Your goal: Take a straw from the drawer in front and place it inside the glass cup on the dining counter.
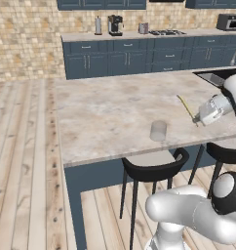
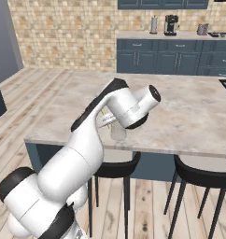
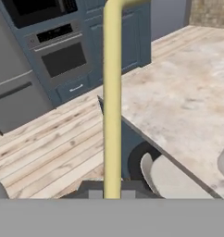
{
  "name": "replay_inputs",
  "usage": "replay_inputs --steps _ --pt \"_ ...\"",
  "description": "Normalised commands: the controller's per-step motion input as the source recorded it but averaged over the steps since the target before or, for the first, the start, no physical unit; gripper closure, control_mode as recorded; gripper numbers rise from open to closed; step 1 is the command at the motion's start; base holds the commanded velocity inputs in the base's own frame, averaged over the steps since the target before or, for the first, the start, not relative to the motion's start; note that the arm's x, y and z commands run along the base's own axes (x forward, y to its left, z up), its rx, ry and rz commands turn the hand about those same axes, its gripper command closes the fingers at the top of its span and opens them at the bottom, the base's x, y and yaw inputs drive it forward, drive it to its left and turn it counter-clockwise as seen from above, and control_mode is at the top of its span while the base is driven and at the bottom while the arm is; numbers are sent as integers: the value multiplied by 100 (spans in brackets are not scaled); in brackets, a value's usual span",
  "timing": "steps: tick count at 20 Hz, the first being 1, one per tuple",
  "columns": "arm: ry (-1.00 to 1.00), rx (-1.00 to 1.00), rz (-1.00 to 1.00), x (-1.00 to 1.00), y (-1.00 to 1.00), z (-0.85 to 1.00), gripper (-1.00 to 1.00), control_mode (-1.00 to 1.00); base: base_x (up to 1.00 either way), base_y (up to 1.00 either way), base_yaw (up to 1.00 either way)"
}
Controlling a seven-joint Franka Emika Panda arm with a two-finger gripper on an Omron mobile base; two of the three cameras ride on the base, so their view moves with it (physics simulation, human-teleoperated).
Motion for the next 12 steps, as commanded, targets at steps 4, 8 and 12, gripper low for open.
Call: replay_inputs --steps 4,8,12 --pt "0 15 5 75 25 -1 100 -100 0 0 0" --pt "-2 11 1 64 54 -9 100 -100 0 0 0" --pt "-3 8 0 30 57 -9 100 -100 0 0 0"
